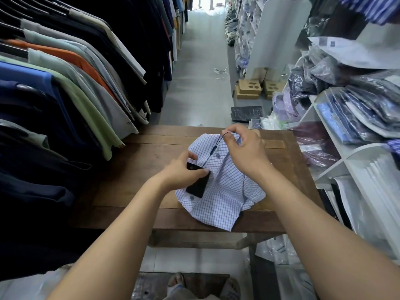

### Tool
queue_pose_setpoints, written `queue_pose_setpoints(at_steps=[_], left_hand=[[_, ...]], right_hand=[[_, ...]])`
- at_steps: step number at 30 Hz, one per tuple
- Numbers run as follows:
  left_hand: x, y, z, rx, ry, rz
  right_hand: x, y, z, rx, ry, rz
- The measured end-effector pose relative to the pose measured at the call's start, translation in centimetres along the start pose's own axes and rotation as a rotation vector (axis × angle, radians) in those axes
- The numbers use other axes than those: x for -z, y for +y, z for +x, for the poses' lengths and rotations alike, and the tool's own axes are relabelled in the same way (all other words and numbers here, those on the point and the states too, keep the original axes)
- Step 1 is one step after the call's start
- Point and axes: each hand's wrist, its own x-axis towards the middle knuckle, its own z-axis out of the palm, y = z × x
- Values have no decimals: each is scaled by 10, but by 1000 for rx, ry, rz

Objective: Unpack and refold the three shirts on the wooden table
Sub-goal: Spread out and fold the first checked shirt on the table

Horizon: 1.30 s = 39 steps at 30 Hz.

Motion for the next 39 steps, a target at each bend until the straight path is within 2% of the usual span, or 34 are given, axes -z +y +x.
queue_pose_setpoints(at_steps=[2, 4, 6, 11, 15, 18, 22, 26, 31, 35, 39], left_hand=[[-10, 7, 1, 20, 109, 172], [-18, 17, 2, -24, 234, 188], [-23, 22, 7, -94, 284, 190], [-19, 9, 17, -182, 261, 108], [-10, -1, 10, -248, 213, -143], [-6, 6, 7, -282, 318, -324], [4, 25, 7, -280, 386, -571], [0, 43, -2, -356, 250, -508], [11, 33, 0, -195, 448, -464], [4, 33, 1, -204, 422, -439], [-4, 40, 4, -257, 361, -458]], right_hand=[[0, -3, 0, 18, 4, -6], [-1, -3, 0, 38, 6, -10], [-1, -5, 1, 45, -4, 5], [-3, 7, 11, 25, 85, 39], [3, 22, 19, -65, 130, -95], [7, 23, 18, -82, 1, -261], [6, 20, 16, 55, -218, -435], [-5, 11, 12, 173, -189, -508], [7, 23, 15, 77, -51, -516], [0, 15, 15, 74, -16, -527], [-9, 9, 13, 148, -61, -522]])
